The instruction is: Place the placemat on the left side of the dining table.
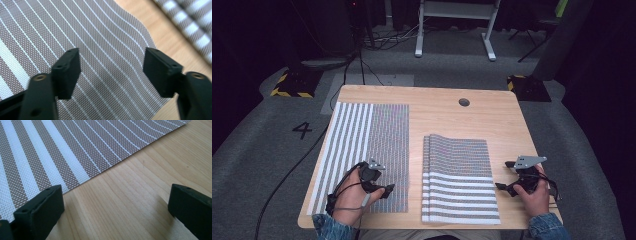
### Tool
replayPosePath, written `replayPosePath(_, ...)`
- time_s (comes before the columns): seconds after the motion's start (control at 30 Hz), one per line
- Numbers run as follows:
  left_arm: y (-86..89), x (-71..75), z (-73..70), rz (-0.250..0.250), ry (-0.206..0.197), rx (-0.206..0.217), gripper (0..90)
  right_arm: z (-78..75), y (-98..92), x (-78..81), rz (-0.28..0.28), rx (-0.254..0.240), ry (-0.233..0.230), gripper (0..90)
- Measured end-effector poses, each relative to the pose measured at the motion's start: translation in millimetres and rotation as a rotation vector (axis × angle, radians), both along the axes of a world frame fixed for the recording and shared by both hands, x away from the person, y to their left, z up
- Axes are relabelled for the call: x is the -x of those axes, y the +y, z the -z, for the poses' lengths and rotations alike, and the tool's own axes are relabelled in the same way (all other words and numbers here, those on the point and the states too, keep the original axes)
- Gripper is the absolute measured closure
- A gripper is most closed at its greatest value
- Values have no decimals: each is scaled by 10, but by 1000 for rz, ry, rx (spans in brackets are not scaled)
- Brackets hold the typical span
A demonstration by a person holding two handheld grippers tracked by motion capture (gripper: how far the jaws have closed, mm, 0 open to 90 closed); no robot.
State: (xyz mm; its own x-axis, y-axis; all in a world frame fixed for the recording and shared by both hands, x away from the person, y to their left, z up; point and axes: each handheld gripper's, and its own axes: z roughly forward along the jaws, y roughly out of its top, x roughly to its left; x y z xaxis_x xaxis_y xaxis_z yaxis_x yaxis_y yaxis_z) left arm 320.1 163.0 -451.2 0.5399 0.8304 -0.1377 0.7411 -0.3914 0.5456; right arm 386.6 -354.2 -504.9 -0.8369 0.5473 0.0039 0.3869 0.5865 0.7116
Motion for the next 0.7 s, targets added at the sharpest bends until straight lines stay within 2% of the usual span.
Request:
replayPosePath(0.07,32,-30,43,-71,-17,-28,266,0,0,0,0,0,0,5)
replayPosePath(0.1,55,-51,74,-110,-18,-73,262,0,0,0,0,0,0,5)
replayPosePath(0.13,76,-71,106,-127,-25,-111,254,0,0,0,0,0,0,5)
replayPosePath(0.17,100,-98,172,-164,-24,-139,252,0,0,0,0,0,0,5)
replayPosePath(0.23,138,-134,261,-173,4,-152,254,0,0,0,0,0,-1,5)
replayPosePath(0.4,168,-152,306,-181,-4,-113,265,0,0,0,0,0,0,5)
replayPosePath(0.57,211,-174,321,-163,-24,-108,266,0,0,0,0,0,-1,5)
replayPosePath(0.63,239,-194,333,-154,-44,-108,265,0,0,0,0,0,0,5)
replayPosePath(0.67,245,-198,339,-159,-47,-100,265,0,0,0,0,0,0,5)
replayPosePath(0.7,271,-214,338,-142,-45,-90,266,0,0,0,0,0,0,5)
